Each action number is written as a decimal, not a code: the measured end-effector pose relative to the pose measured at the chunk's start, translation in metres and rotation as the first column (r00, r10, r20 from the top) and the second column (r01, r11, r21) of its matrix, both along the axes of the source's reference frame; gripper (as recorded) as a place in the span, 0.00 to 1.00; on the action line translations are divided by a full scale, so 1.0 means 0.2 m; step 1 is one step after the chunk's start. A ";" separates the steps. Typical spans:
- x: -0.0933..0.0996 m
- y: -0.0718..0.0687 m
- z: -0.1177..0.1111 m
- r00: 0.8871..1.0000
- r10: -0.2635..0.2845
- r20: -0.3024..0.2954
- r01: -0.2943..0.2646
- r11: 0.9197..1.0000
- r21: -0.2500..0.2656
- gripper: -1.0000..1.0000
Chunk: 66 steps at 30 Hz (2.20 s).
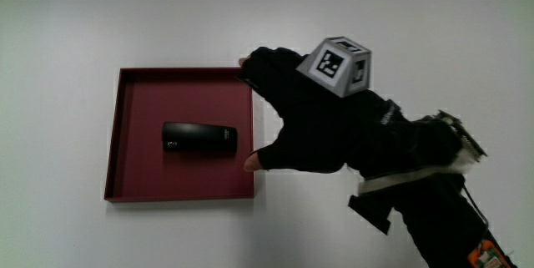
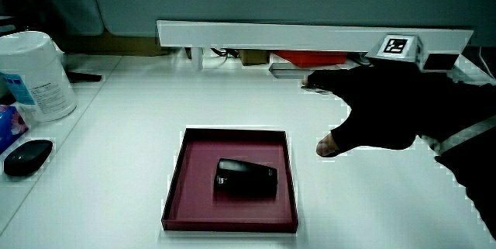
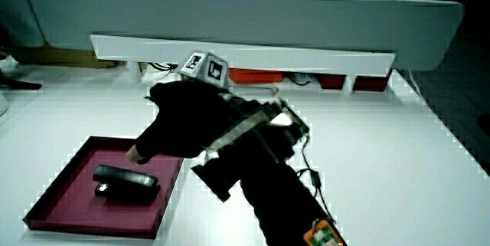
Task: Pick stapper from plate
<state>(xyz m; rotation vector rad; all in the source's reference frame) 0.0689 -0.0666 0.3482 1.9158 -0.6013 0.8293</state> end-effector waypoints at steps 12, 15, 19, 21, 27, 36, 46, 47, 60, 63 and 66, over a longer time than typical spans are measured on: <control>-0.30 -0.03 0.26 0.996 -0.081 -0.033 0.085 0.989 0.118 0.50; -0.34 -0.03 0.34 0.996 -0.073 -0.046 0.077 0.992 0.096 0.50; -0.39 -0.03 0.44 0.996 -0.073 -0.050 0.076 0.995 0.065 0.50; -0.40 -0.03 0.50 0.997 -0.063 -0.051 0.066 0.996 0.052 0.50; -0.45 -0.01 0.64 0.996 -0.049 -0.078 0.051 0.998 0.032 0.50; -0.51 0.03 0.79 0.994 -0.052 -0.098 0.052 0.999 -0.006 0.50; -0.52 0.04 0.83 0.996 -0.017 -0.086 0.021 0.999 0.046 0.50; -0.52 0.04 0.83 0.996 -0.017 -0.087 0.020 0.999 0.043 0.50; -0.51 0.05 0.82 0.998 0.067 -0.007 -0.065 0.988 0.140 0.84; -0.51 0.05 0.82 0.997 0.079 -0.009 -0.077 0.984 0.161 0.92; -0.51 0.05 0.83 0.997 0.079 -0.024 -0.074 0.983 0.169 1.00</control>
